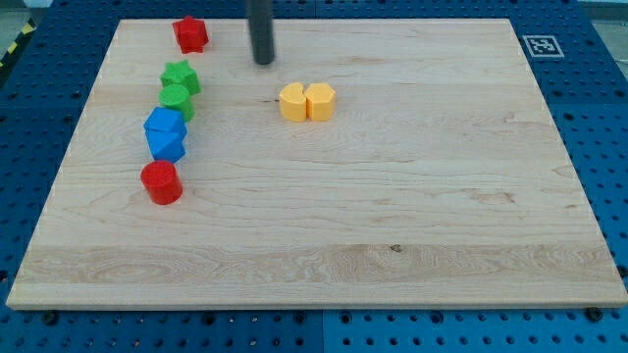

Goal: Push the green star towards the yellow heart

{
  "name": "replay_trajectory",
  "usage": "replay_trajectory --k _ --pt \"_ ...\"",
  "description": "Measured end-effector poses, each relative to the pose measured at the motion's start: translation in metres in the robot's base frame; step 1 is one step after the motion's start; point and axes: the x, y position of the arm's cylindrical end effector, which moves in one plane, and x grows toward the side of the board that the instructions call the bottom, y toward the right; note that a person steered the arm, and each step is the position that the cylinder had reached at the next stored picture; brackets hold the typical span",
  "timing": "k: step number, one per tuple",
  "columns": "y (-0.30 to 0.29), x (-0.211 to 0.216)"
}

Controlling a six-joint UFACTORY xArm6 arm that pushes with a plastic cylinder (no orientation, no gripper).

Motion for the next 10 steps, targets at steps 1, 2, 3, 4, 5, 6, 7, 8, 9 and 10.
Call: replay_trajectory --k 1,2,3,4,5,6,7,8,9,10 --pt "-0.044 0.014" --pt "-0.044 0.014" --pt "-0.054 0.002" --pt "-0.085 0.002" --pt "-0.127 0.003" --pt "-0.132 0.019" --pt "-0.128 0.023" --pt "-0.114 0.024" --pt "-0.083 0.024" --pt "-0.076 0.027"
